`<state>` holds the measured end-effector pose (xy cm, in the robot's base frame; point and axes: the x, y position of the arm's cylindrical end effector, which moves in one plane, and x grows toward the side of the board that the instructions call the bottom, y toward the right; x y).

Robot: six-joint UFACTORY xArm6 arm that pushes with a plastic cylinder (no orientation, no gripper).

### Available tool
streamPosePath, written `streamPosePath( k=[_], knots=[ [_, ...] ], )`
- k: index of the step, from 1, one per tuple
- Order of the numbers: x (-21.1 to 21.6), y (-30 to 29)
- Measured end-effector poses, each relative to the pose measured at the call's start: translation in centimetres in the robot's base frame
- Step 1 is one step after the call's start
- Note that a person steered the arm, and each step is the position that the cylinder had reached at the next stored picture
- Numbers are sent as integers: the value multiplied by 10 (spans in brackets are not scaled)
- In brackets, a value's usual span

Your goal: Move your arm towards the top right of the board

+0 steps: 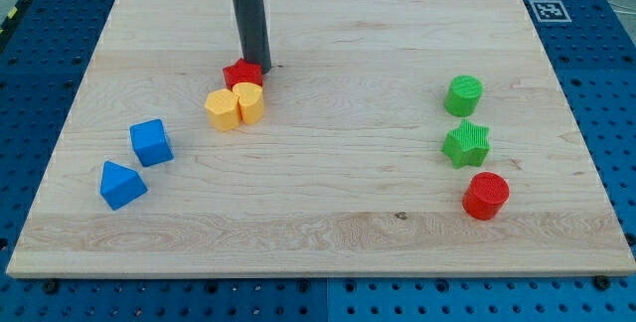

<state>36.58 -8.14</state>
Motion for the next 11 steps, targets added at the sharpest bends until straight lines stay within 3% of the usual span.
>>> streamPosePath(
  k=[2, 4, 5, 11],
  knots=[
    [-24, 3],
    [-88, 54],
    [-93, 92],
    [-92, 426]
  ],
)
